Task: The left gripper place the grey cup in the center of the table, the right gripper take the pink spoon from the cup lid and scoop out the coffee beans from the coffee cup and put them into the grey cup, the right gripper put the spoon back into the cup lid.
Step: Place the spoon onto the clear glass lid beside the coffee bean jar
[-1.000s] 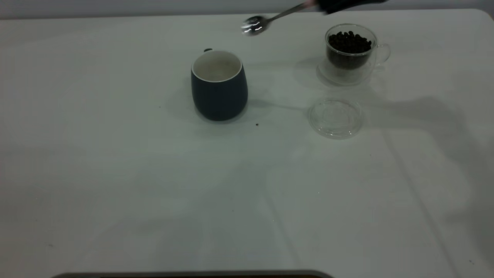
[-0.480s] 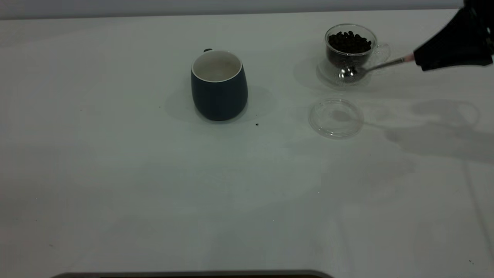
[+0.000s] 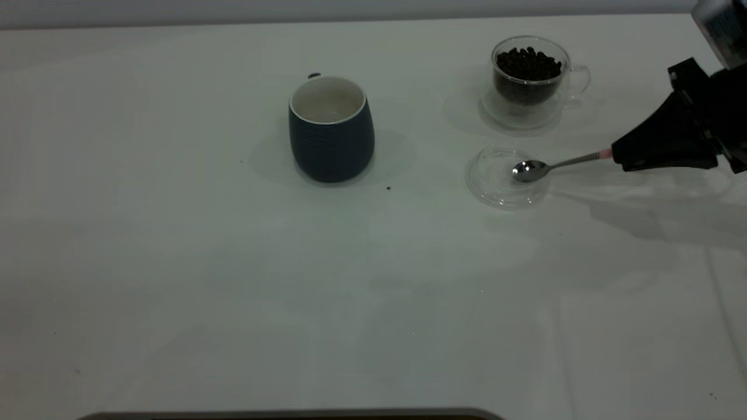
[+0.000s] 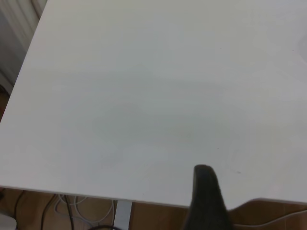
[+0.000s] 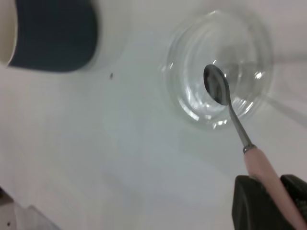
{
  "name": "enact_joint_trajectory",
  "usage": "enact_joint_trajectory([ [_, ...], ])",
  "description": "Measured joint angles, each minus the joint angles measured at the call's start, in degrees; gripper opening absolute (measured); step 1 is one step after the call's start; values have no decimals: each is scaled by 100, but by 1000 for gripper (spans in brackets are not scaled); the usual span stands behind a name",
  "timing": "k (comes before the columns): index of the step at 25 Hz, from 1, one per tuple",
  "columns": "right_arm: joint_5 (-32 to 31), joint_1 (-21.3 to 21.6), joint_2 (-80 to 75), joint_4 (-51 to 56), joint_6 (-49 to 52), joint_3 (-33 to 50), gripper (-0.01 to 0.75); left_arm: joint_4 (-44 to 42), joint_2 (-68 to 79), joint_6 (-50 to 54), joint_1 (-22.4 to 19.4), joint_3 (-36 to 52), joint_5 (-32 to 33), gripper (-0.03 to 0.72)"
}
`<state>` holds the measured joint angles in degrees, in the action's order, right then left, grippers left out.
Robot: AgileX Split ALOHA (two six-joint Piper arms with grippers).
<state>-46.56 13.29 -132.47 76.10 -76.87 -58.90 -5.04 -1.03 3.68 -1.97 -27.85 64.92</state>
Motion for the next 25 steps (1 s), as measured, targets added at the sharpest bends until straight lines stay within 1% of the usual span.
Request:
enact_joint_trajectory([
  [8, -75, 0, -399, 217, -77, -275, 100, 0, 0, 0, 0, 0, 0, 586],
  [16, -192, 0, -636, 649, -408, -294, 100, 0, 0, 0, 0, 0, 0, 586],
  [25, -261, -19, -737, 813, -471, -301, 100, 0, 0, 6, 0, 0, 0, 586],
])
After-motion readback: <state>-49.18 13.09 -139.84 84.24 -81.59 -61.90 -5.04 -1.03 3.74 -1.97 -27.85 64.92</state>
